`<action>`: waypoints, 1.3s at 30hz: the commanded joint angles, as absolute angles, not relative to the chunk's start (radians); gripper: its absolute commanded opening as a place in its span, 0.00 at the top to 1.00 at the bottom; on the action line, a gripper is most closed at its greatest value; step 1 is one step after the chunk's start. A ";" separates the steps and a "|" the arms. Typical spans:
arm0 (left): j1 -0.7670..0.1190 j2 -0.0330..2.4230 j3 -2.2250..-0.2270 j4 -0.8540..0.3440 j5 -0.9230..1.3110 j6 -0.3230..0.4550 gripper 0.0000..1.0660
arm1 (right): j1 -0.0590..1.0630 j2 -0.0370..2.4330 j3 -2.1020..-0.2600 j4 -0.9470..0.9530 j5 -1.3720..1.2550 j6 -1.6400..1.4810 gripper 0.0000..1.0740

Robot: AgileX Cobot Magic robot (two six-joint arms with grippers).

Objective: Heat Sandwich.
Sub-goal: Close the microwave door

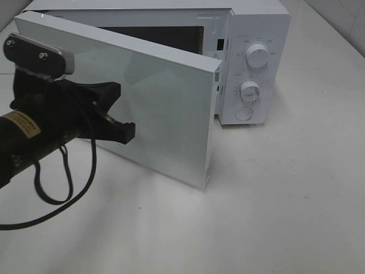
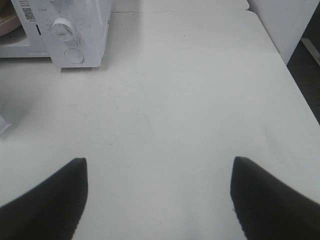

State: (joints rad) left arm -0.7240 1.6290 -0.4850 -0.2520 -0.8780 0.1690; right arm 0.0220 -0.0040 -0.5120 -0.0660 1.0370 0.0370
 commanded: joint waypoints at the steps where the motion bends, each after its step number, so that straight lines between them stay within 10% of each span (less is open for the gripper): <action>1: -0.767 1.663 -0.549 -0.350 -0.854 0.236 1.00 | 0.015 -0.032 -0.507 -0.063 1.027 0.033 0.29; 11: -0.845 1.787 -0.746 -0.561 -0.831 0.389 1.00 | 0.015 -0.032 -0.507 -0.063 1.027 0.033 0.29; 39: -0.826 2.027 -1.113 -0.611 -0.726 0.447 1.00 | 0.015 -0.032 -0.507 -0.063 1.027 0.033 0.29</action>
